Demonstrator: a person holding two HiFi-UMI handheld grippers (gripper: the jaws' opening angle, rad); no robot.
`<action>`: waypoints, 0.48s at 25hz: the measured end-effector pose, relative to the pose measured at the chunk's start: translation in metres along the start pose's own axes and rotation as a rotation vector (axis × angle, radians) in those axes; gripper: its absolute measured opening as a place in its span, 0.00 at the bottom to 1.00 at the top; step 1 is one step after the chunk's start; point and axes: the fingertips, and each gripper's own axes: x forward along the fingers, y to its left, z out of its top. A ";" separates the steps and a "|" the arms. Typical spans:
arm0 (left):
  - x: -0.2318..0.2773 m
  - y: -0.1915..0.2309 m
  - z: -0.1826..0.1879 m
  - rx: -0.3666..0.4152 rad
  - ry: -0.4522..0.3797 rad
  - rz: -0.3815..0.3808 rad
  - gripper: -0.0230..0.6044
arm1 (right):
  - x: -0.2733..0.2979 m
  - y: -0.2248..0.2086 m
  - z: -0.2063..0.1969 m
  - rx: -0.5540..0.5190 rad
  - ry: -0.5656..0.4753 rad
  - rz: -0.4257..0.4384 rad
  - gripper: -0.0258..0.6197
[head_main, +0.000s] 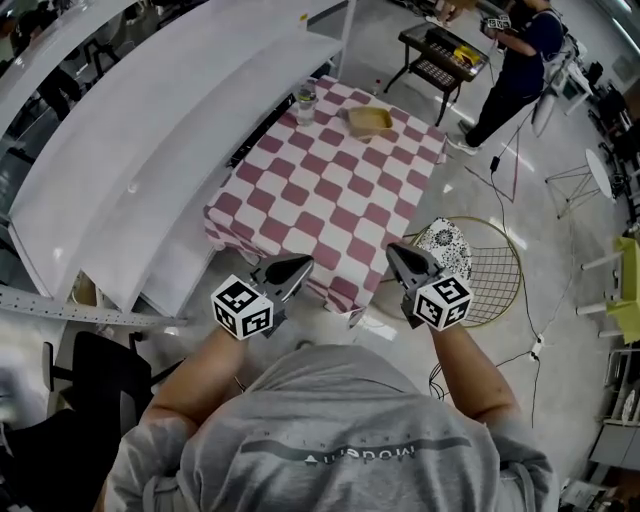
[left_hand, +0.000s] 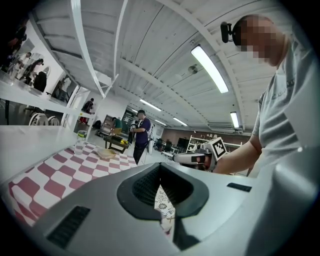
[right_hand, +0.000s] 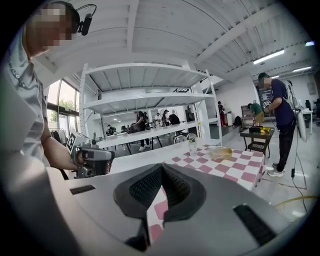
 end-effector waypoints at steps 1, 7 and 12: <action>0.003 0.005 0.001 -0.002 0.002 -0.001 0.06 | 0.003 -0.004 0.002 0.002 -0.001 -0.004 0.08; 0.026 0.023 0.004 -0.008 0.016 0.000 0.06 | 0.015 -0.032 -0.002 0.019 0.009 -0.004 0.08; 0.054 0.044 0.006 -0.002 0.023 0.026 0.06 | 0.035 -0.064 0.000 0.019 0.000 0.028 0.08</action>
